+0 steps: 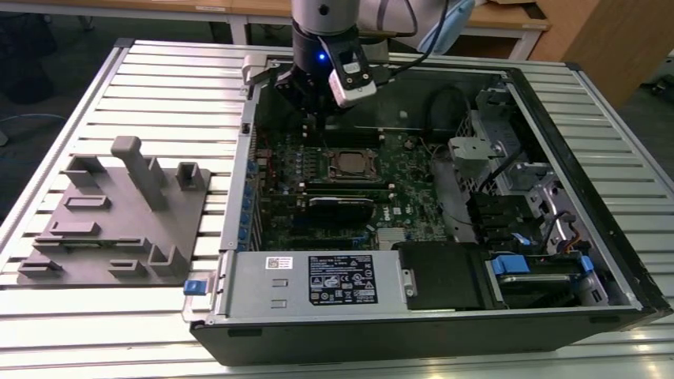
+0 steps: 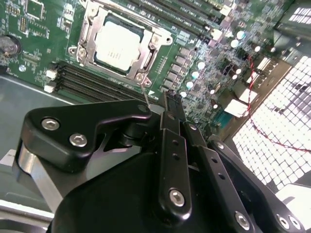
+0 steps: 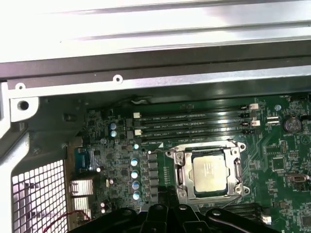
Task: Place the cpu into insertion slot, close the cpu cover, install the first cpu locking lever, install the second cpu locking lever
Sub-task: 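Install the first cpu locking lever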
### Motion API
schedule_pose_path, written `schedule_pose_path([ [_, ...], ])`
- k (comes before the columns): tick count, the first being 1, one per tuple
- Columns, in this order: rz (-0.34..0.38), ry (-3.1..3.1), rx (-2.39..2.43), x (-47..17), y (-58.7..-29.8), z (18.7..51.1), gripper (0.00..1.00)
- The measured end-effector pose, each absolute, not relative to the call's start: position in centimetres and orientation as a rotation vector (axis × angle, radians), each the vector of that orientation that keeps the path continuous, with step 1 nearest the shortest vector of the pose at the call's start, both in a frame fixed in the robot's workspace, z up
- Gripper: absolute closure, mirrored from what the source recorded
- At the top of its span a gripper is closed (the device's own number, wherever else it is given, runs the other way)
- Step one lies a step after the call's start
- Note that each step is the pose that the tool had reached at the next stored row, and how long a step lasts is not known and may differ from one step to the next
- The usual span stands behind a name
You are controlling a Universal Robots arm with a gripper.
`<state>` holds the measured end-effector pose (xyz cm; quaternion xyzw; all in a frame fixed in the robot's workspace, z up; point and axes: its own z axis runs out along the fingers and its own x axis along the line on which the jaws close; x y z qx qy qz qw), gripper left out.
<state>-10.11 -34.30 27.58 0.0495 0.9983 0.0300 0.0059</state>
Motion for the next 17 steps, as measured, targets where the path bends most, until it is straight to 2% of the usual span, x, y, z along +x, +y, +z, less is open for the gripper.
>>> schedule_pose_path([
  [10, 0.099, 3.125, 0.154, -10.9, -34.34, 27.33, 0.9],
  [17, 0.157, 3.124, 0.155, -11.06, -34.49, 27.11, 0.9],
])
